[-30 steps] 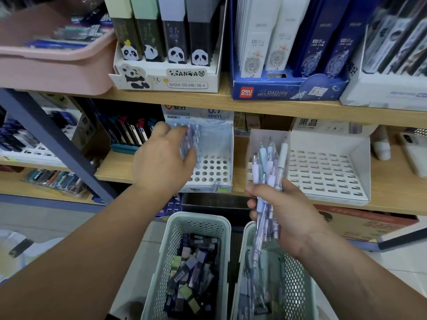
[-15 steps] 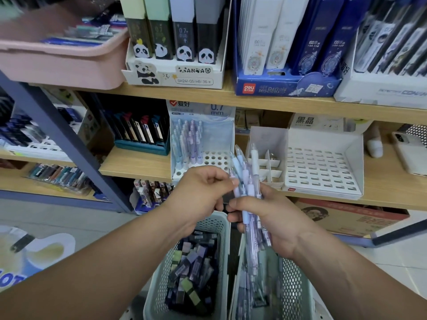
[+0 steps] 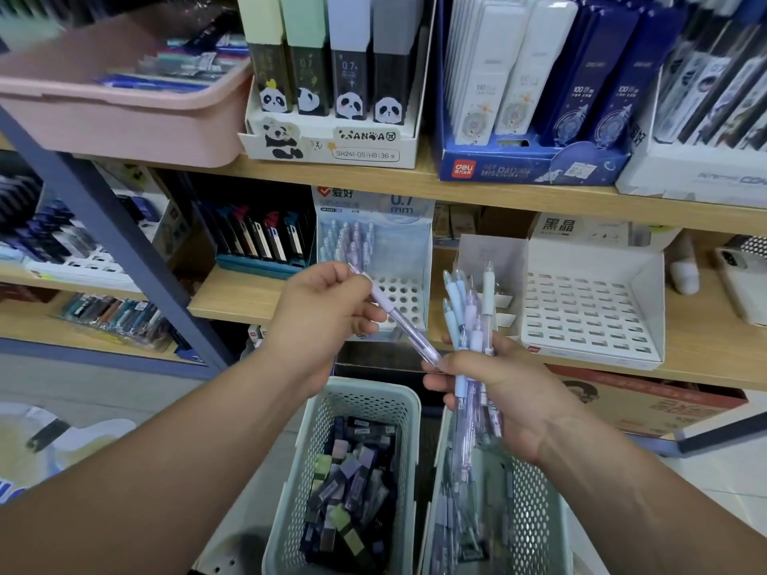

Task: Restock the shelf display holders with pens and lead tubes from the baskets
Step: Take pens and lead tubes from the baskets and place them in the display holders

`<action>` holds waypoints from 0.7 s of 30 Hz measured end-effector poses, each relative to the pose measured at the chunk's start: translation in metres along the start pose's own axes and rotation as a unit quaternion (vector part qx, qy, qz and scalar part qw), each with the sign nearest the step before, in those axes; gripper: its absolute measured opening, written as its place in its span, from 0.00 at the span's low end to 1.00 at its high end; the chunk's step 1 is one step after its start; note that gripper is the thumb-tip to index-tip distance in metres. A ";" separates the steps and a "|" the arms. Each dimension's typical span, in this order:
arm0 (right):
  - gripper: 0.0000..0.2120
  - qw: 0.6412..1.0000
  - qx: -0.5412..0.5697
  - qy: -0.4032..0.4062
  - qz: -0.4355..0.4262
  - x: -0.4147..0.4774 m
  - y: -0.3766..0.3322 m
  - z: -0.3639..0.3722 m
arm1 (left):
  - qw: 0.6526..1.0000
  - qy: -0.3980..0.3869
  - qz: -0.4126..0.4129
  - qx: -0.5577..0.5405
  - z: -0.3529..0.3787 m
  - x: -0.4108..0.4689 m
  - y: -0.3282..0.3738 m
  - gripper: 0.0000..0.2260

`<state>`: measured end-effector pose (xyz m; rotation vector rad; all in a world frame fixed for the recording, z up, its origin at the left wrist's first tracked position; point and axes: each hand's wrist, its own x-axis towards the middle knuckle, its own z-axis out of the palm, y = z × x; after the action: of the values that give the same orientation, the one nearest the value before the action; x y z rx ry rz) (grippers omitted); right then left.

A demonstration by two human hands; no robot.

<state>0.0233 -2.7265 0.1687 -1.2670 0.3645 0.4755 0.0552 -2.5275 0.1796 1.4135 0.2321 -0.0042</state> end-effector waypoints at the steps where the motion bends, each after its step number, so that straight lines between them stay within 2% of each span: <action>1: 0.17 1.000 0.006 0.012 -0.009 0.001 0.000 -0.001 | 1.000 -0.007 -0.005 0.002 -0.002 0.002 0.001 0.04; 4: 0.14 0.998 0.021 0.041 -0.035 0.004 -0.003 -0.005 | 0.998 -0.023 -0.013 0.053 -0.010 0.008 0.003 0.10; 6: 0.13 0.997 0.017 0.057 -0.055 0.005 -0.004 -0.007 | 0.981 -0.035 0.037 0.185 -0.017 0.011 0.001 0.10; 7: 0.14 0.996 0.000 0.066 -0.064 0.005 -0.004 -0.007 | 0.954 -0.045 0.097 0.281 -0.020 0.012 -0.001 0.09; 8: 0.14 0.994 -0.022 0.074 -0.071 0.006 -0.003 -0.007 | 0.908 -0.061 0.175 0.376 -0.022 0.010 -0.002 0.08; 10: 0.13 0.992 -0.053 0.077 -0.082 0.005 0.000 -0.005 | 0.796 -0.100 0.319 0.504 -0.020 0.003 -0.006 0.09; 11: 0.13 0.992 -0.059 0.075 -0.084 0.005 0.001 -0.004 | 0.760 -0.124 0.350 0.534 -0.016 -0.002 -0.009 0.12; 13: 0.13 0.992 -0.063 0.064 -0.085 0.004 0.005 -0.001 | 0.722 -0.163 0.376 0.557 -0.005 -0.012 -0.017 0.14; 15: 0.14 0.992 -0.078 0.044 -0.087 0.003 0.006 0.002 | 0.718 -0.197 0.386 0.545 0.004 -0.018 -0.024 0.12; 19: 0.14 0.992 -0.084 0.030 -0.084 0.002 0.006 0.003 | 0.770 -0.239 0.342 0.483 0.004 -0.016 -0.025 0.09; 21: 0.13 0.992 -0.079 0.034 -0.088 0.001 0.005 0.001 | 0.783 -0.236 0.330 0.472 0.002 -0.012 -0.025 0.08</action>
<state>0.0219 -2.7246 0.1642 -1.4581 0.2725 0.3167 0.0400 -2.5355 0.1577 2.3720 -0.8165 0.1168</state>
